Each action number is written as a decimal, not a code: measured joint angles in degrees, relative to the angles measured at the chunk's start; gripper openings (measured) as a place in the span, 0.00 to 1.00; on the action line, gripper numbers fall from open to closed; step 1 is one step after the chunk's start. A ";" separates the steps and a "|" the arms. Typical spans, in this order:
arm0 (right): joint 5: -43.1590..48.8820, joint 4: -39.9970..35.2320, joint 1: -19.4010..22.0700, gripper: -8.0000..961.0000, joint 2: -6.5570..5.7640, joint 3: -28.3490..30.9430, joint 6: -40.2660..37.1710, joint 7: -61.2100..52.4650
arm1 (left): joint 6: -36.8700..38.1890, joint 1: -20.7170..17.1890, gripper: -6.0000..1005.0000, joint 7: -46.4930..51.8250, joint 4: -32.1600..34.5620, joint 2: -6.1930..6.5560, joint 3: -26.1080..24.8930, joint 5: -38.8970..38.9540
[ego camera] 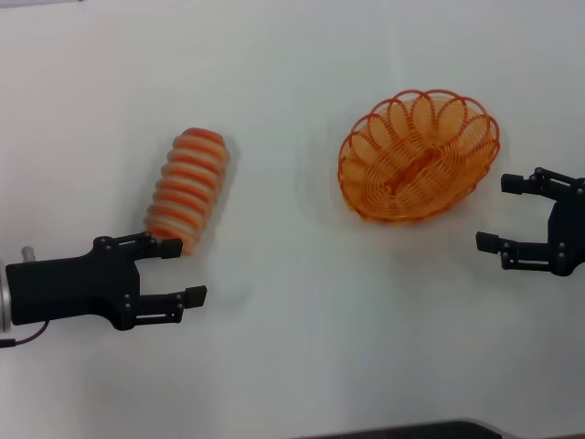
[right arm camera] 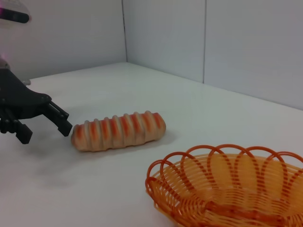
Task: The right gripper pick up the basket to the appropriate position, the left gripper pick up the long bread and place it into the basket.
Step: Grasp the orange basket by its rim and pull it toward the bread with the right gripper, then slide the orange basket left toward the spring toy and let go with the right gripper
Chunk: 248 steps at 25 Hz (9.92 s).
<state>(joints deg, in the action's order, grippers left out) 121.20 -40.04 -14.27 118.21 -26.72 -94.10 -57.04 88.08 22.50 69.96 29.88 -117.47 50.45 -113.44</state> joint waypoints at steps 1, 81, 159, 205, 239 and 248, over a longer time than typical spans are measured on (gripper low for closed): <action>0.00 0.04 -0.02 0.96 0.00 0.00 0.00 0.00 | 0.01 0.00 0.81 -0.03 0.00 -0.03 0.00 0.00; 26.72 -3.81 -26.43 0.84 -2.39 -15.62 21.97 -57.12 | 0.78 1.28 0.81 0.12 0.09 -0.48 -1.87 -0.12; 13.37 -0.85 -23.83 0.11 1.35 -13.61 21.68 -81.83 | -1.72 -0.23 0.81 -0.11 8.53 -3.23 -2.28 -0.15; 7.54 9.59 -22.97 0.12 1.84 -16.43 32.29 -81.94 | -5.94 -0.70 0.81 -0.18 9.14 -3.99 -1.69 -0.82; 4.13 9.63 -21.64 0.23 1.51 -16.38 30.60 -80.95 | -5.99 -0.19 0.81 -0.26 9.14 -3.99 -1.60 -1.71; 4.11 10.21 -21.23 0.32 1.62 -16.34 30.32 -81.07 | -5.98 -0.17 0.81 -0.26 9.14 -3.99 -1.90 -1.72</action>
<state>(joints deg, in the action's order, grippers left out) 125.31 -29.84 -35.50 119.83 -43.06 -63.78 -138.11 82.09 22.33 69.70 39.02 -121.46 48.54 -115.16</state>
